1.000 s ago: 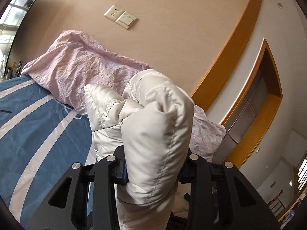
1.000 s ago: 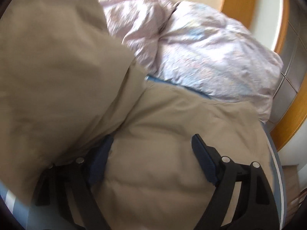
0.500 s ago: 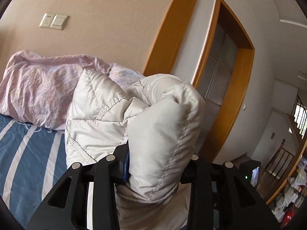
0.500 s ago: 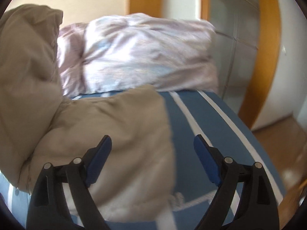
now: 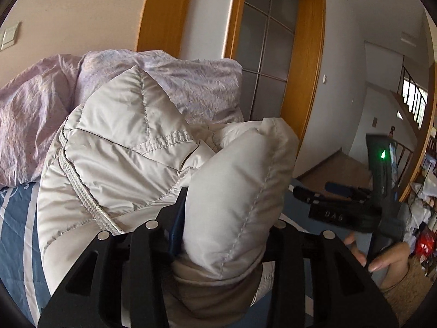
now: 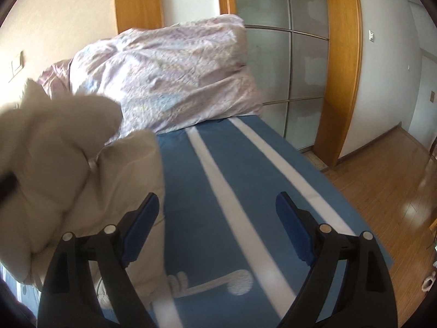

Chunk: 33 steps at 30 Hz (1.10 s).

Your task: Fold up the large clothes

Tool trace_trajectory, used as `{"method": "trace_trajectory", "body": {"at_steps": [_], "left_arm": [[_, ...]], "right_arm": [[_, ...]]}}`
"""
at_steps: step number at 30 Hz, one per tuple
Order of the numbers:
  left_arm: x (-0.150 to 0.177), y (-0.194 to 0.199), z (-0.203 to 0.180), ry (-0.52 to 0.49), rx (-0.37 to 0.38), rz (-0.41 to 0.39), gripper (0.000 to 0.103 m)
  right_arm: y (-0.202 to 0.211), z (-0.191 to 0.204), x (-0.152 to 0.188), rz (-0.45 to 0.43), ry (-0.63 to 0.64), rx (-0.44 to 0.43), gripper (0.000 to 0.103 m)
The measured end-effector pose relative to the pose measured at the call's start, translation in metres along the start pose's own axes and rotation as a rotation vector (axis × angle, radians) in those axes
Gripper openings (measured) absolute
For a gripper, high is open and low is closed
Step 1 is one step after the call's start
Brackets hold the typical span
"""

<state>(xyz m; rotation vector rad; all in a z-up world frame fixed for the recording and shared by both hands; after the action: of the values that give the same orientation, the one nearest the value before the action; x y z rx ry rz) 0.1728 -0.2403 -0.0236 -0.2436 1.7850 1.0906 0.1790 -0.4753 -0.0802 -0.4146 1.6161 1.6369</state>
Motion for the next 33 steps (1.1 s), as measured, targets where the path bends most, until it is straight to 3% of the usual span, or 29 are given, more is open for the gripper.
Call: {"method": "trace_trajectory", "body": {"at_steps": [3, 10, 17, 21, 26, 33], "left_arm": [[0.007, -0.015, -0.015, -0.070, -0.027, 0.028, 0.045], [0.020, -0.039, -0.039, -0.186, -0.080, 0.050, 0.049], [0.034, -0.058, -0.059, -0.315, -0.157, 0.063, 0.057], [0.042, -0.069, -0.070, -0.388, -0.187, 0.068, 0.058], [0.054, -0.078, -0.081, -0.465, -0.212, 0.072, 0.062], [0.064, -0.083, -0.091, -0.508, -0.210, 0.080, 0.062]], "right_arm": [[0.010, -0.009, -0.014, -0.013, -0.014, -0.045, 0.088], [0.030, 0.008, -0.049, 0.022, 0.016, -0.273, 0.088], [0.023, 0.072, -0.067, 0.201, 0.126, -0.519, 0.088], [0.003, 0.104, -0.064, 0.314, 0.190, -0.553, 0.088], [-0.026, 0.114, -0.060, 0.420, 0.184, -0.578, 0.086], [-0.042, 0.121, -0.045, 0.488, 0.203, -0.644, 0.075]]}}
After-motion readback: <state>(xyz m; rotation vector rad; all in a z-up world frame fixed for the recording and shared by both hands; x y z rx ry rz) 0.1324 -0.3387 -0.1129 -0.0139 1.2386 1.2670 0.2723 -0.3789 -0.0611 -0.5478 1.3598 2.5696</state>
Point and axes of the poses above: each gripper's, at about its wrist camera, not at the fingertips, and y roughly against the way its jaws point, z to its left, x to its underside, the point moved 8 cm from there along -y, roughly the way its jaws point, and after that the axes turned 11 degrees about z, right-handed, at the moved point
